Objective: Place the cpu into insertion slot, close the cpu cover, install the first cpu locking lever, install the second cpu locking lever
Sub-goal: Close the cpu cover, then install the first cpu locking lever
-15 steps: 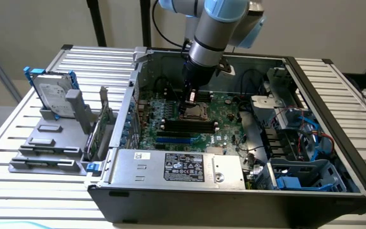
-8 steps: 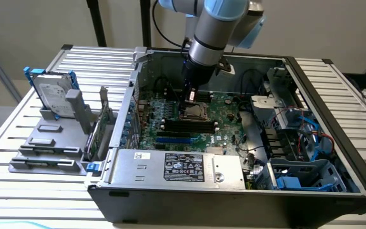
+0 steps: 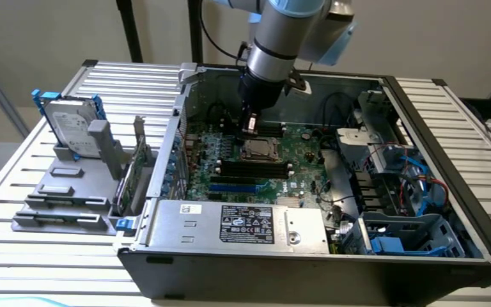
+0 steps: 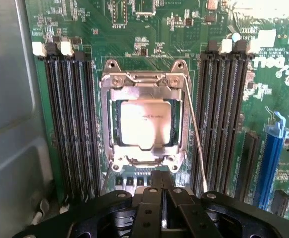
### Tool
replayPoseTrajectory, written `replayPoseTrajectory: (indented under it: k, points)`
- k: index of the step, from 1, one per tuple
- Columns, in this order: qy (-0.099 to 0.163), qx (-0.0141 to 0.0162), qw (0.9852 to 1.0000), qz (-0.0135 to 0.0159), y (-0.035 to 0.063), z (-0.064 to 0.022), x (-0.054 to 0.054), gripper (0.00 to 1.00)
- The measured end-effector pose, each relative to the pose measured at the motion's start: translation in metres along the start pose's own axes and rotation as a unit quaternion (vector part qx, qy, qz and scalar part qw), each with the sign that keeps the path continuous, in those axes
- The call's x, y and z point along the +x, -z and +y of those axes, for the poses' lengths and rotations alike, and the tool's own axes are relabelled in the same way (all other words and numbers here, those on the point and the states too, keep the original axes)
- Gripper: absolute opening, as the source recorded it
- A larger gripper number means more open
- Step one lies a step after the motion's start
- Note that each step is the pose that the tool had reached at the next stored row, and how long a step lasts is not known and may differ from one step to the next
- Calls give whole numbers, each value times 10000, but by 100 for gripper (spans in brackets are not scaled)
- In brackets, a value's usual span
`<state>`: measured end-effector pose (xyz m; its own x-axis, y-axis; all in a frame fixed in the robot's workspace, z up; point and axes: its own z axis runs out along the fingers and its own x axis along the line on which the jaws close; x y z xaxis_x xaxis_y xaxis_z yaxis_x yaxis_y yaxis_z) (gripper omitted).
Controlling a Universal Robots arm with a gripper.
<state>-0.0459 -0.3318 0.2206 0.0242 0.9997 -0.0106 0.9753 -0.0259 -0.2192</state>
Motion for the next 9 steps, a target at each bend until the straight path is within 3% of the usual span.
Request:
replayPoseTrajectory:
  k: [4,9]
  points:
    - [0,0,10000,0,-5,-119,-23,11]
    - [0,0,10000,0,-5,-120,-24,11]
